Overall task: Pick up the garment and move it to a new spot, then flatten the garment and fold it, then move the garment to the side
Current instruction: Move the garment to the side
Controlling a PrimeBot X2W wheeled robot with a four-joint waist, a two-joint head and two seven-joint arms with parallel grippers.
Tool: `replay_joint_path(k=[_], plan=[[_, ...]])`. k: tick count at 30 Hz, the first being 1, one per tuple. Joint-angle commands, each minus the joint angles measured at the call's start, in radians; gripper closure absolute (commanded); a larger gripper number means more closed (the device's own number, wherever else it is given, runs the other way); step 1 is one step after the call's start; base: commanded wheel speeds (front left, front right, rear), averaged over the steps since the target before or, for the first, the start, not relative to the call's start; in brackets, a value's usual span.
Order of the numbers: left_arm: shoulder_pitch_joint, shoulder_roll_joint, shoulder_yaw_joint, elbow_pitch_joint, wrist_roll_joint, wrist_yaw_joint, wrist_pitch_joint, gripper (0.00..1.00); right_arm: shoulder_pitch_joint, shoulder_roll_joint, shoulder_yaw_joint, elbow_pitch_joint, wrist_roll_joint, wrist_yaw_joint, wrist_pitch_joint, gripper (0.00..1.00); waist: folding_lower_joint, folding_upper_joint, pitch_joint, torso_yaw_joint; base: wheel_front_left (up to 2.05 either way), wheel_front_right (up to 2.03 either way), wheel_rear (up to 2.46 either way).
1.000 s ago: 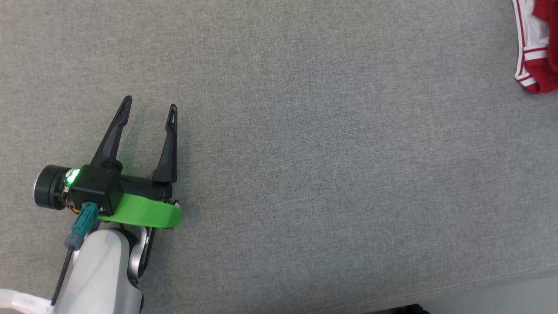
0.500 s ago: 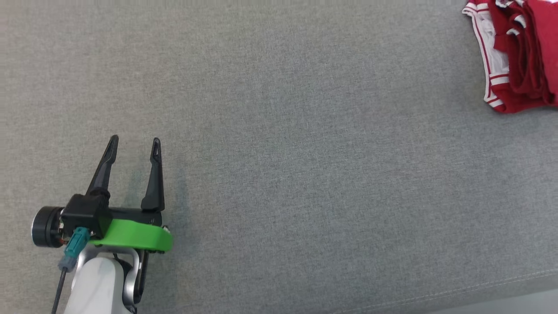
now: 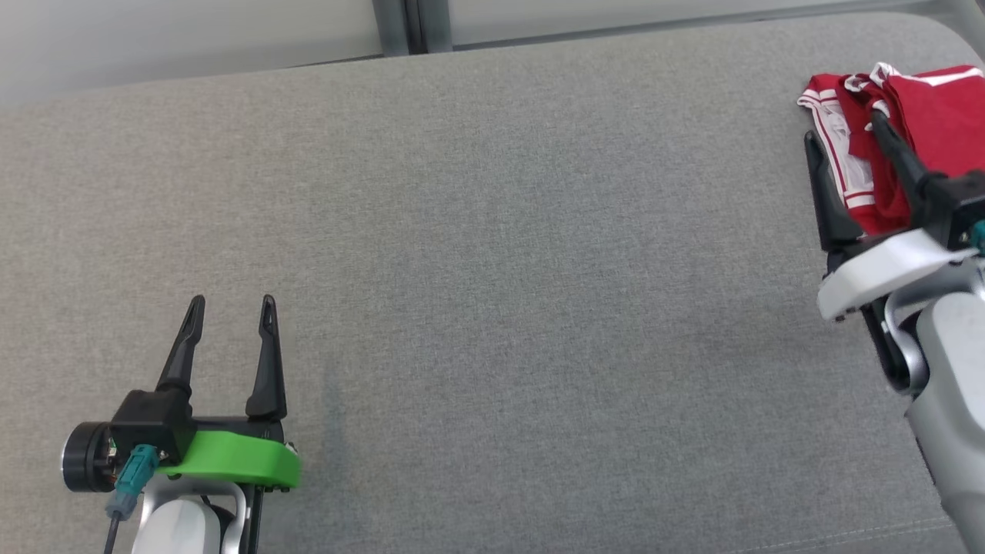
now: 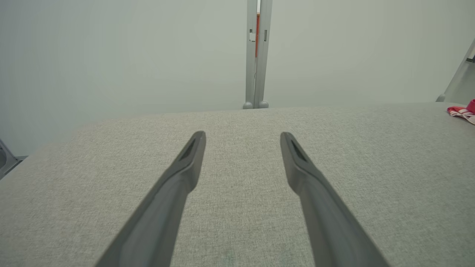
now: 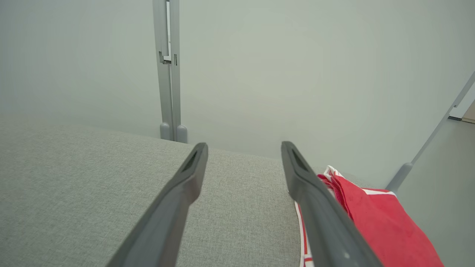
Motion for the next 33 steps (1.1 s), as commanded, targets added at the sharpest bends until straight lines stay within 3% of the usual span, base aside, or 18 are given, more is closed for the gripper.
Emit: replay_joint_path(k=[1, 19, 33], plan=[[0.017, -0.003, 0.002, 0.005, -0.006, -0.001, -0.004, 0.00, 0.044, 0.017, -0.017, -0.023, -0.013, -0.002, -0.002, 0.00, 0.0001, 0.0000, -0.049, 0.040, 0.00, 0.00, 0.00], [0.094, -0.029, 0.018, 0.048, -0.005, -0.014, -0.005, 0.00, 0.494, 0.221, -0.180, -0.271, -0.070, -0.002, -0.002, 0.00, 0.0001, 0.0000, -0.176, 0.089, 0.00, 0.00, 0.00], [0.131, -0.037, 0.034, 0.054, 0.000, -0.020, -0.005, 0.00, 0.581, 0.285, -0.202, -0.332, -0.102, -0.002, -0.002, 0.00, 0.0001, 0.0000, -0.215, 0.096, 0.00, 0.00, 0.00]])
